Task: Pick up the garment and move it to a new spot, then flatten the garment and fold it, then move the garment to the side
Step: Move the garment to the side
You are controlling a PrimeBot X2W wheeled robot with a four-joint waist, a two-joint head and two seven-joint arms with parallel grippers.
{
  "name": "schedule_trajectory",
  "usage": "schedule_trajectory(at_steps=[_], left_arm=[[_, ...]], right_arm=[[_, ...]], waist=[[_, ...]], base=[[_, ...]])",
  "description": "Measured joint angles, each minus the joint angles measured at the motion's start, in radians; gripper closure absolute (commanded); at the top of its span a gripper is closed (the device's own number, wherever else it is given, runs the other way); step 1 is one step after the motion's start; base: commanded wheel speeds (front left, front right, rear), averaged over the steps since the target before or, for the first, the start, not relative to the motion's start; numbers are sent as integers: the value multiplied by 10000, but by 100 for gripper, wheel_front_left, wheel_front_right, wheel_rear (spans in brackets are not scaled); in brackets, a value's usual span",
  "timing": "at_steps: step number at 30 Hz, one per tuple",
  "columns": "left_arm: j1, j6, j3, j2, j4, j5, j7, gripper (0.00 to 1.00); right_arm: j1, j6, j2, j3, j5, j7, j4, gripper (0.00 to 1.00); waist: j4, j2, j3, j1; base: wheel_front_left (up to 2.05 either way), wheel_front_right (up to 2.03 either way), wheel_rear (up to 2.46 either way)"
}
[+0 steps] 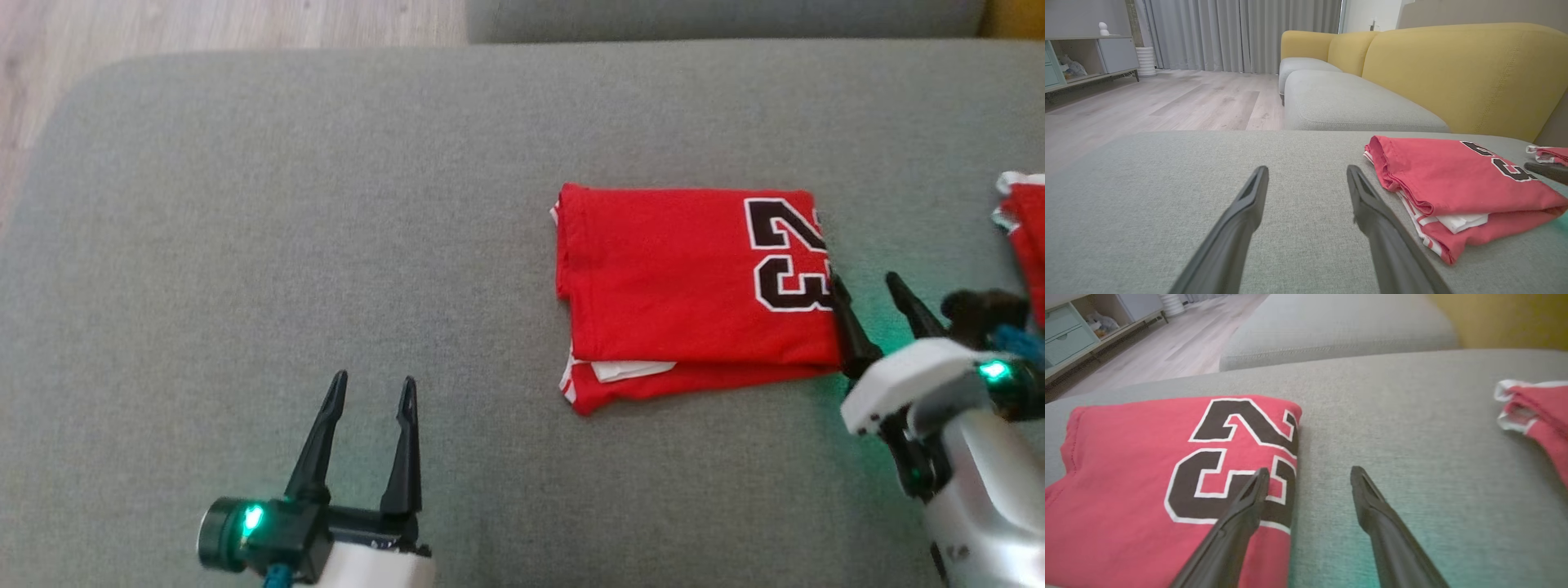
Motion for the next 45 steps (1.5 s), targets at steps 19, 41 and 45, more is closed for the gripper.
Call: schedule_trajectory(at_steps=[19,41,45], left_arm=[[-445,81,194,0,58,263,0,0],[-1190,-355,556,-4,69,692,0,0],[-1191,-336,533,-4,117,558,0,0]], right_arm=[[-1613,0,-1478,2635,2274,-491,658,100],[-2801,0,-4117,251,903,-79,-924,0],[-1764,0,-3001,115,458,-90,-1588,0]], waist=[[-1163,0,645,-3],[-2808,0,1623,-3],[-2647,0,1382,-3]], base=[[0,0,0],[0,0,0],[0,0,0]])
